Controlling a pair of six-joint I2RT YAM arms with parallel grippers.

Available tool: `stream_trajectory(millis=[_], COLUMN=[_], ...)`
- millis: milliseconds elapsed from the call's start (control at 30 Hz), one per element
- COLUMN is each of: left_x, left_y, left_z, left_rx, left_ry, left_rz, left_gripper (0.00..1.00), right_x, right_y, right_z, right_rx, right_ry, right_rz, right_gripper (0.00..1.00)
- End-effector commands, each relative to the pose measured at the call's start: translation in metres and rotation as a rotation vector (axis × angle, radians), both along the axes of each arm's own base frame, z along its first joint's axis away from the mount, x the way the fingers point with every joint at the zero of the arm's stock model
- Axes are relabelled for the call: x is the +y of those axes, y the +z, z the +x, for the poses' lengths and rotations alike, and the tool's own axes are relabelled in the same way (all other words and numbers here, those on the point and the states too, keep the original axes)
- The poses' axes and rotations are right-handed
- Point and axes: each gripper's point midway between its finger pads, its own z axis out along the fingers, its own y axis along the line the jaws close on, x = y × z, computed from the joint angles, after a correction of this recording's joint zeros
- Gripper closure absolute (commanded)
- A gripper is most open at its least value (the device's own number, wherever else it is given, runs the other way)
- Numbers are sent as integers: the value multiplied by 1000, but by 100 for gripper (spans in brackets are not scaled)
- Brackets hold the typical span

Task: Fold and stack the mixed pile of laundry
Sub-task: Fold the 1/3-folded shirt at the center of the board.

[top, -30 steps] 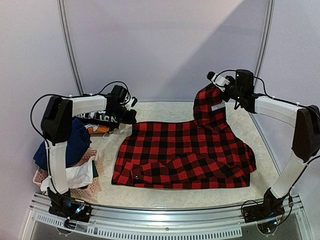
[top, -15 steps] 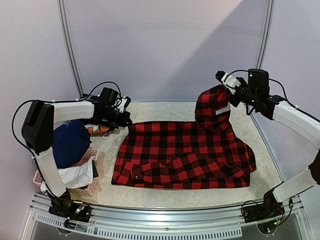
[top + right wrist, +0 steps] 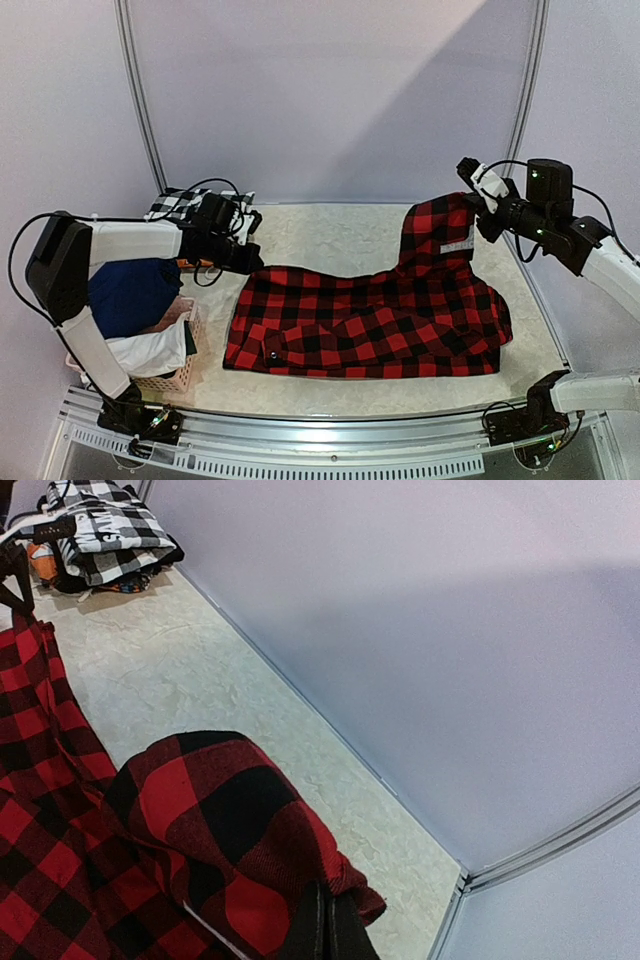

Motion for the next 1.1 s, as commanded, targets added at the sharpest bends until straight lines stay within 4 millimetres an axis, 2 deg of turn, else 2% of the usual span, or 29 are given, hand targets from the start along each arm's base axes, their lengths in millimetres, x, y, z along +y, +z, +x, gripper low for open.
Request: stream_trajectory(millis=[0,333,633,767,867,1067], left_x=[-4,3,0,1,4,18], left_y=[-1,-17,-19,-24,-25,-13], left_z=[-7,-18,-31,-39,-44,-46], left_rx=[-25,-7,10,17,17,-23], left_ry=[9,44,44,47,54,121], left_rz=[15,67,62,81,92,108], left_gripper=[100,100,96,88,74,55], right_x=[4,-5,-6,-3,-3,5], right_y=[-12,-33,-44,-55,-64,-73], right_z=[-23,-38,-52,-55,-57,-61], right_rx=[89,173,237,265,280,292], right_ry=[15,-63,-89,-92,-108,-91], right_rz=[61,165,243,252,243,240], right_gripper=[98,97,95,93,92,90])
